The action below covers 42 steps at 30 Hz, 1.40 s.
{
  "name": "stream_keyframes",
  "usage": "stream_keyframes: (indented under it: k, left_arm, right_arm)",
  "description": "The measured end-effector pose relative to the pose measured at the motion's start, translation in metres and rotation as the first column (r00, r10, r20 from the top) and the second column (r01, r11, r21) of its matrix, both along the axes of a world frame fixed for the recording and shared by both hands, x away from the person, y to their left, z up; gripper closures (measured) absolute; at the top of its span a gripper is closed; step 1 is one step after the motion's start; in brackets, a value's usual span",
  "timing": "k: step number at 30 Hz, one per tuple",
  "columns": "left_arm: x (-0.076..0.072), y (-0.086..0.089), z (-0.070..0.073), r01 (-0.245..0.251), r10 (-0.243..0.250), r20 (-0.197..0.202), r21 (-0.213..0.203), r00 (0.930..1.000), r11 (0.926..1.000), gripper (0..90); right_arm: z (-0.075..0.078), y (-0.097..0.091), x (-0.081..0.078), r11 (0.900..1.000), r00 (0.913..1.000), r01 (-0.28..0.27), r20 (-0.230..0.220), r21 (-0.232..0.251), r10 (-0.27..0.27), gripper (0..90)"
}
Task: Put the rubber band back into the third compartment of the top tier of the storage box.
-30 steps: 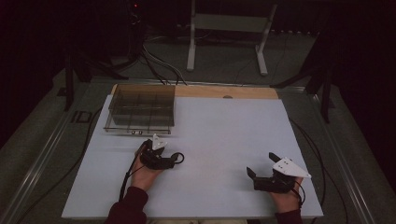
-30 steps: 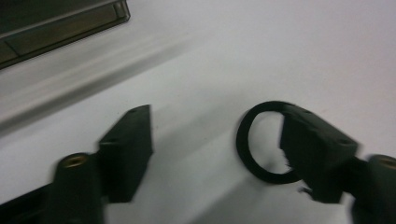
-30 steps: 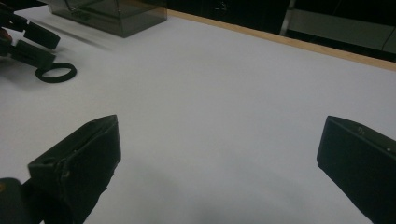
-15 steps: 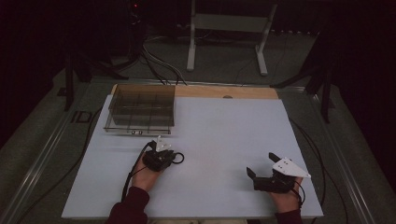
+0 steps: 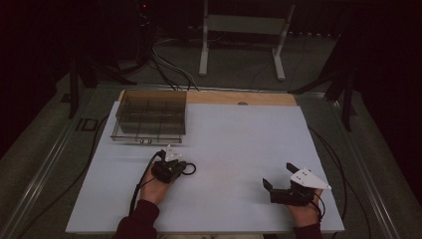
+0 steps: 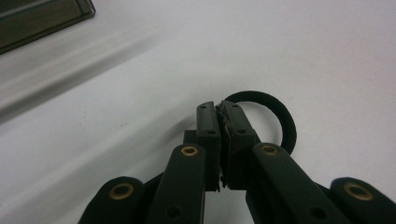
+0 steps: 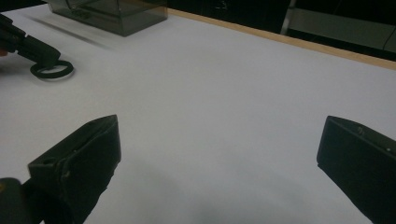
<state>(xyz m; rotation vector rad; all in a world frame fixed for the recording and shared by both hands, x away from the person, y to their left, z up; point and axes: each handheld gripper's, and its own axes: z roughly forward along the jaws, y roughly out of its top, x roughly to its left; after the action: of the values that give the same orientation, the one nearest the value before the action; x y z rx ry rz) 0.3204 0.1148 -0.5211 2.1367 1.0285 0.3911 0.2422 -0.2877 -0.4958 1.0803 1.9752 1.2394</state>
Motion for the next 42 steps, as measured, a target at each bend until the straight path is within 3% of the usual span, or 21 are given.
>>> stream_keyframes:
  k: [25,30,42]
  left_arm:
    - [-0.005,0.003,0.018,-0.001,0.002,0.023,-0.045,0.9997,0.999,88.2]
    - [-0.006,0.004,0.023,0.007,-0.006,0.025,-0.072,0.9997,0.9974,88.2]
    - [-0.009,-0.002,0.037,0.045,-0.042,0.05,-0.072,0.9979,0.9964,88.2]
  right_arm:
    - [0.0,0.0,0.0,1.0,1.0,0.001,-0.001,0.0,-0.001,0.2]
    - [0.0,0.0,0.0,1.0,1.0,0.001,0.0,0.0,-0.001,0.2]
    - [0.0,0.0,0.0,1.0,1.0,0.001,-0.001,0.0,-0.001,0.2]
